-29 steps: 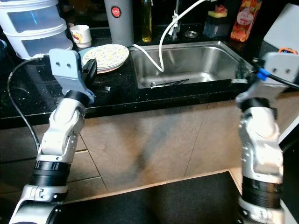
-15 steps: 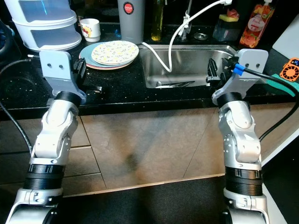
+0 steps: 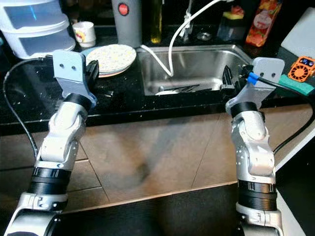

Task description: Kitchen organization

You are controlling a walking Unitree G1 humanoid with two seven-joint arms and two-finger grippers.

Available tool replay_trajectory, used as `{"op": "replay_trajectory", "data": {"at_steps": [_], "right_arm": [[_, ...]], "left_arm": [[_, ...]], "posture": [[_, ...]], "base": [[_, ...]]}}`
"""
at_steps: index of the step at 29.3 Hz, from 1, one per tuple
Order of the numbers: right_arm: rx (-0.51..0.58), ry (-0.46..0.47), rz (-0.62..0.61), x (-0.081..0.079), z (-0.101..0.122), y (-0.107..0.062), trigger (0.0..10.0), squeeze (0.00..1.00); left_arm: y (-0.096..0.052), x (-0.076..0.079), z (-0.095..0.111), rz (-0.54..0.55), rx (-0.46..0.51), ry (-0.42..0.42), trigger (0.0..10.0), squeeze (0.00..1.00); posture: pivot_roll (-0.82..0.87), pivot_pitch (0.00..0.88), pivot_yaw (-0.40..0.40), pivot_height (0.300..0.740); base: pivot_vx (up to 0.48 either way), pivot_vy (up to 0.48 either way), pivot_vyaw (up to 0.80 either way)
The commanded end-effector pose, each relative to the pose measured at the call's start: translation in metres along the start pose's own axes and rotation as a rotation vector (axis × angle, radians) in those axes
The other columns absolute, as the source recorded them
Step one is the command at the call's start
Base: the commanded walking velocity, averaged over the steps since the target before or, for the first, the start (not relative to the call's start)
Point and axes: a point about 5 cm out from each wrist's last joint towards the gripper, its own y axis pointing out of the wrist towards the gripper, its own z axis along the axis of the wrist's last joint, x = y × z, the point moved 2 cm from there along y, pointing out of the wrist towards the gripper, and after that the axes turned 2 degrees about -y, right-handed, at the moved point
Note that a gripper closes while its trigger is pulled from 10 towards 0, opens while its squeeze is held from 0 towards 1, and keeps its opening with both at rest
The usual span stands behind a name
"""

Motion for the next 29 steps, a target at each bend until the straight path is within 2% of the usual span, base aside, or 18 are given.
{"op": "replay_trajectory", "data": {"at_steps": [1,25,29], "right_arm": [[0.017,-0.006,-0.012,0.0026,0.0028,-0.0024,10.0,0.13],[0.021,-0.017,-0.017,0.003,0.0031,-0.0025,10.0,0.14],[0.023,-0.018,-0.018,0.0031,0.0037,-0.0026,10.0,0.14]], "left_arm": [[0.0016,0.0047,-0.0023,-0.014,-0.005,-0.003,10.0,0.0],[0.0018,0.0081,-0.0054,-0.033,-0.007,-0.002,10.0,0.0],[0.0019,0.0091,-0.0073,-0.036,-0.019,-0.017,10.0,0.0]], "posture": [[-0.08,0.031,0.013,0.74],[-0.08,0.029,0.016,0.74],[-0.08,0.026,0.016,0.74]], "base": [[0.42,0.0,0.0],[0.432,0.0,0.0],[0.228,0.0,0.0]]}}
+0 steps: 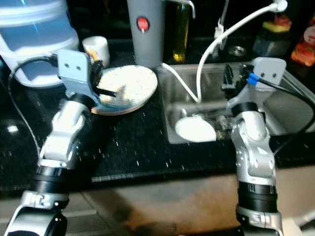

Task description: Kitchen organization

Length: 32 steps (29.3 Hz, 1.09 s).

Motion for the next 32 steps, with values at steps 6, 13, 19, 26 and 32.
{"op": "replay_trajectory", "data": {"at_steps": [6,13,19,26,32], "right_arm": [[0.016,-0.002,0.001,0.0009,0.0039,-0.0005,10.0,0.13],[0.014,-0.006,0.007,0.0012,0.004,-0.0001,10.0,0.13],[0.013,-0.008,0.007,0.0003,0.0029,0.0002,10.0,0.13],[0.014,-0.008,0.01,-0.0006,0.003,0.0014,10.0,0.14],[0.015,-0.009,0.012,-0.0006,0.0035,0.0019,10.0,0.13]], "left_arm": [[-0.0008,0.0038,-0.0072,-0.016,-0.036,-0.008,10.0,0.0],[-0.0023,0.0096,-0.0098,-0.043,-0.056,-0.037,10.0,0.0],[-0.0023,0.009,-0.01,-0.046,-0.053,-0.031,10.0,0.0],[-0.002,0.0099,-0.012,-0.044,-0.061,-0.036,10.0,0.0],[-0.0025,0.0114,-0.0113,-0.046,-0.059,-0.04,10.0,0.0]], "posture": [[-0.08,0.026,0.012,0.74],[-0.08,0.027,0.011,0.74],[-0.08,0.024,0.012,0.74],[-0.08,0.019,0.007,0.74],[-0.08,0.022,0.004,0.74]], "base": [[0.0,0.0,0.0],[0.0,0.0,0.0],[0.049,-0.047,0.0],[0.344,-0.331,0.0],[0.346,-0.328,0.0]]}}
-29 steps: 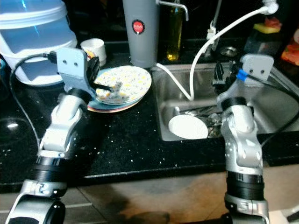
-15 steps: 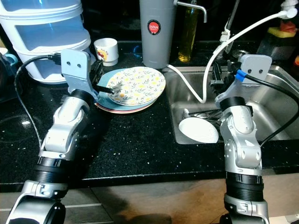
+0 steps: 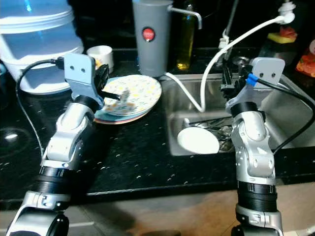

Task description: Kitchen organization

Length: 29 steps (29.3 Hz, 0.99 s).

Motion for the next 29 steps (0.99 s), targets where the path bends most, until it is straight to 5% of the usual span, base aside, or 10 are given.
{"op": "replay_trajectory", "data": {"at_steps": [1,13,29], "right_arm": [[0.005,0.003,-0.004,0.0012,0.0014,0.0009,10.0,0.13],[-0.001,0.003,-0.003,-0.0004,-0.0002,-0.0001,10.0,0.13],[0.004,0.0,-0.011,0.0017,-0.0008,0.0005,10.0,0.14]], "left_arm": [[-0.0004,0.0025,-0.0034,-0.009,-0.016,0.002,10.0,0.0],[-0.0012,0.0029,-0.0039,-0.009,-0.02,0.0,10.0,0.0],[-0.0012,0.0084,-0.0052,-0.051,-0.032,-0.012,10.0,0.0]], "posture": [[-0.08,0.022,0.004,0.74],[-0.08,0.032,0.004,0.74],[-0.08,0.021,0.015,0.74]], "base": [[0.349,-0.326,0.0],[0.344,-0.236,0.0],[0.0,-0.04,0.0]]}}
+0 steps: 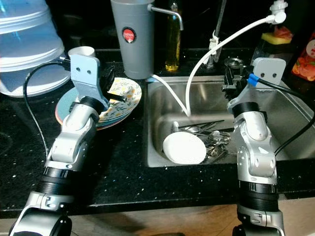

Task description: Kitchen organization

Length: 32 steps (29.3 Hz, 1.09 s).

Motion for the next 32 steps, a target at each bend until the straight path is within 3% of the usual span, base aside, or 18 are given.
{"op": "replay_trajectory", "data": {"at_steps": [1,9,32], "right_arm": [[0.009,0.005,-0.008,0.0013,0.0007,0.0005,10.0,0.13],[0.012,0.001,-0.013,0.0024,0.001,0.0004,10.0,0.13],[0.012,0.0,-0.013,0.001,-0.0016,-0.0036,10.0,0.14]], "left_arm": [[-0.0003,0.0011,-0.0043,-0.014,-0.021,0.0,10.0,0.0],[0.0017,0.0033,-0.0058,-0.027,-0.026,0.002,10.0,0.0],[0.0034,-0.0018,-0.0111,-0.016,-0.054,-0.001,10.0,0.0]], "posture": [[-0.08,0.019,0.016,0.74],[-0.09,0.01,0.029,0.74],[-0.09,0.0,0.053,0.74]], "base": [[0.0,-0.472,0.0],[0.0,-0.48,0.0],[0.0,0.0,0.0]]}}
